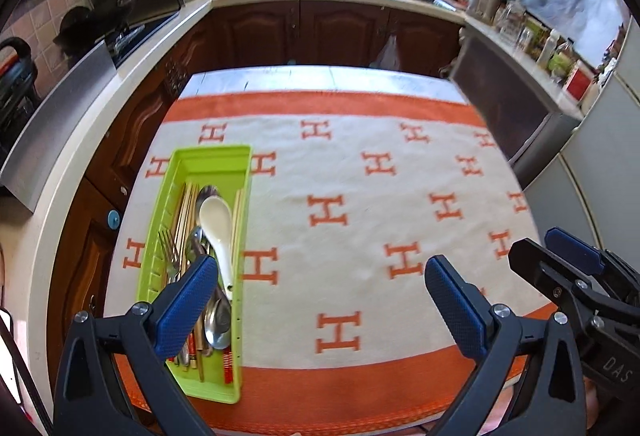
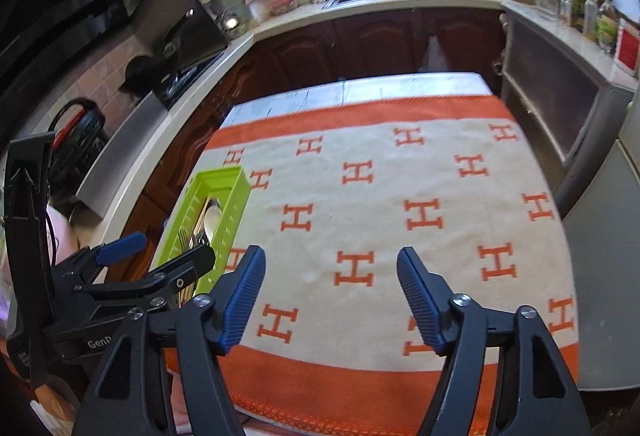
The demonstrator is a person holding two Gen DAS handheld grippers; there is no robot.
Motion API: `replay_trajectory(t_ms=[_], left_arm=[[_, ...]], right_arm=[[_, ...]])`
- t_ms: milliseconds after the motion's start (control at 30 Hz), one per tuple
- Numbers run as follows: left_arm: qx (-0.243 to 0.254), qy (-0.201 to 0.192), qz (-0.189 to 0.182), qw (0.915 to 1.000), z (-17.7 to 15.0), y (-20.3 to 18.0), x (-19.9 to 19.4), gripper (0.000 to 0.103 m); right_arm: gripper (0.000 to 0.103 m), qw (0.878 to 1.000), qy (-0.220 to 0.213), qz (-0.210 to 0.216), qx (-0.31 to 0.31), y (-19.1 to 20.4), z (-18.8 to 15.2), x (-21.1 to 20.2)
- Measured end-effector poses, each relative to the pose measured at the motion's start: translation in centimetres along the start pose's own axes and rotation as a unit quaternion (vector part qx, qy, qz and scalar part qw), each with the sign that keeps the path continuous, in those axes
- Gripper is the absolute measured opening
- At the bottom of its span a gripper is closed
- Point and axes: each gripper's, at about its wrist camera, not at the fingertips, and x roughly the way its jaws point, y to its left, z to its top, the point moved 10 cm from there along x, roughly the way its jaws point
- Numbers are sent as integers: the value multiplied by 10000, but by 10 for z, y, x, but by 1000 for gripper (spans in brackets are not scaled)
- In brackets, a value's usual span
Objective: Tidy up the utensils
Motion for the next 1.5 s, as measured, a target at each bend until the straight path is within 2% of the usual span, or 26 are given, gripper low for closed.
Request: replay_trajectory(t_ms=[100,267,633,1500], left_arm=[[-35,-190,75,9998,5,-4,-13,102],[-110,-428,253,9987,8,-4,-24,102],[-107,-511,594,9969,2,2,-27,102],[-153,-619,644,9959,-4,7,-35,102]], right_arm=[[84,9989,-391,-246,-90,-4,10,-27],[90,9954,-722,-583,-236,-6,15,-53],[90,9965,-582,-573,-172,-7,7,-49],[90,9953,-725,-602,-219,-2,1,-55]])
